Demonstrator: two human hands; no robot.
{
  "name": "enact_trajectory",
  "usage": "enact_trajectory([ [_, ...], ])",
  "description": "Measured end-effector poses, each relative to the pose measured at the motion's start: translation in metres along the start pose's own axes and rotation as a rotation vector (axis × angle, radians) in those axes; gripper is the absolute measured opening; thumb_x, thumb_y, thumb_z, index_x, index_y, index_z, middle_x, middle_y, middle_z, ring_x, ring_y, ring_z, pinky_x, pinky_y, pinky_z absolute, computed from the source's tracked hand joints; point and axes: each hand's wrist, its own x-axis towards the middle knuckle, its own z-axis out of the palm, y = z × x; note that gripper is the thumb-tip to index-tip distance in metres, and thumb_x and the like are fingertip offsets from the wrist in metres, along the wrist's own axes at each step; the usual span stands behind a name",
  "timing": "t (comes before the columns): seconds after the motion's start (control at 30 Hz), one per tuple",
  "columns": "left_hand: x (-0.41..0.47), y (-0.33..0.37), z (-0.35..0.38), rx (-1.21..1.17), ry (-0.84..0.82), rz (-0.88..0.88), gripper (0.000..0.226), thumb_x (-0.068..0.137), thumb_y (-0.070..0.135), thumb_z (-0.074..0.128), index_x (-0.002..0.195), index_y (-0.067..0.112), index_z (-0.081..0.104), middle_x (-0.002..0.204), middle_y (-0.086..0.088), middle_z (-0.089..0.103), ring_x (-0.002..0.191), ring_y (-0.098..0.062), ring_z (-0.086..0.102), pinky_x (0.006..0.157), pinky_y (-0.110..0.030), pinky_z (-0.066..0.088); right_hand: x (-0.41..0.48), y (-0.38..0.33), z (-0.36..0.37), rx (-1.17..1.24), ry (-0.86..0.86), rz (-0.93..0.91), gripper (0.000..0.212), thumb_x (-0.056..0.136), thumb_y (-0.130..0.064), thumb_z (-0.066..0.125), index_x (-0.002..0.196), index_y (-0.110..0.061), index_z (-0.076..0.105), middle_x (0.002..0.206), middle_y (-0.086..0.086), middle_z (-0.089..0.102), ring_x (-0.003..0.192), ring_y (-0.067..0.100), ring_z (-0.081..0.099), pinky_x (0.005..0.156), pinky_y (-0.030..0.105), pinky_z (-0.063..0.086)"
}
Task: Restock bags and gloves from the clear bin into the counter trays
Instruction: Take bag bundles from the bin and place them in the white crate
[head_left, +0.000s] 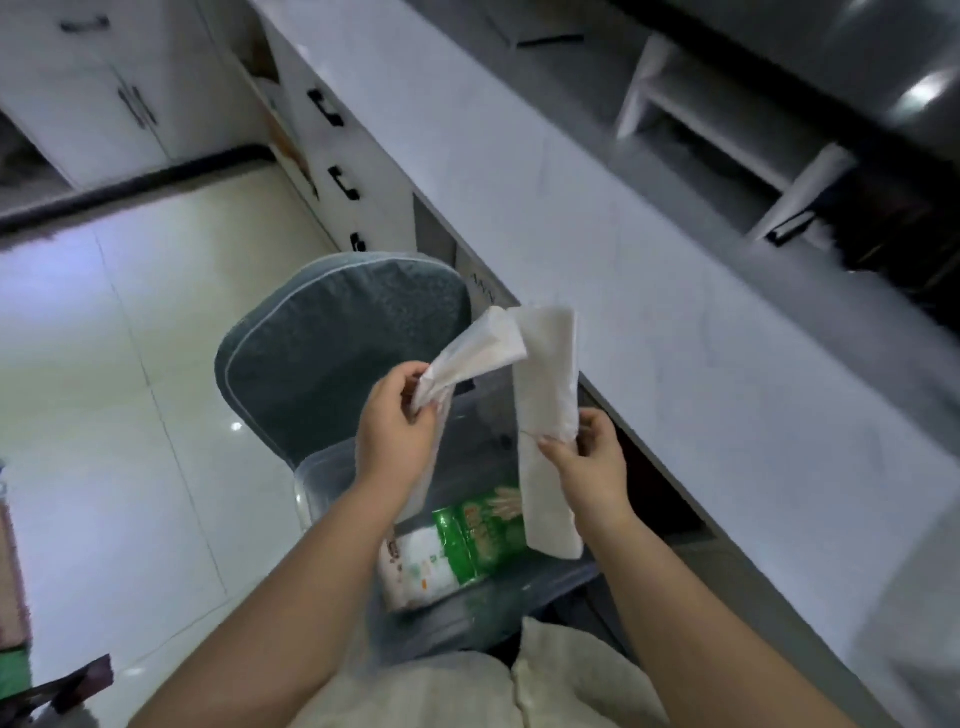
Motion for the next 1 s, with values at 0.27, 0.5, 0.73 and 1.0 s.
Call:
enact_trajectory([
  [0.27,-0.014,0.091,0.023,-0.118,-0.190,0.203,0.036,0.084,0.015,0.069,0.106,0.041,0.058,0.102,0.015,0.063,0.089,0.005,0.058,0.068,-0.008,0.045,-0.059,-0.045,-0.081,0.131,0.283,-0.130,0.032,0.077,-0.021,0.075,0.091,-0.036,0.051,0.095,0.001,0.068,0.084,0.024,0.067,0.076,0.049,0.057],
  [0.5,-0.046,0.180,0.077,-0.221,-0.417,0.326,0.029,0.087,0.021,0.068,0.111,0.034,0.057,0.098,0.015,0.061,0.084,0.006,0.056,0.064,-0.010,0.049,-0.106,-0.069,-0.184,0.257,0.511,-0.227,0.033,0.078,-0.016,0.076,0.100,-0.024,0.053,0.094,0.005,0.070,0.082,0.026,0.069,0.069,0.046,0.059],
  [0.73,-0.109,0.267,0.161,-0.302,-0.538,0.425,0.026,0.085,0.024,0.070,0.104,0.037,0.058,0.091,0.018,0.062,0.077,0.007,0.058,0.056,-0.008,0.048,-0.151,-0.068,-0.300,0.308,0.689,-0.309,0.035,0.075,-0.014,0.077,0.087,-0.039,0.055,0.089,0.001,0.072,0.081,0.024,0.070,0.070,0.044,0.058],
  [1.0,-0.186,0.360,0.268,-0.453,-0.621,0.354,0.028,0.079,0.019,0.074,0.100,0.033,0.062,0.093,0.012,0.067,0.077,0.001,0.064,0.062,-0.015,0.050,-0.195,-0.046,-0.454,0.386,0.814,-0.289,0.036,0.068,-0.023,0.078,0.093,-0.034,0.056,0.098,0.007,0.072,0.080,0.023,0.071,0.062,0.037,0.057],
])
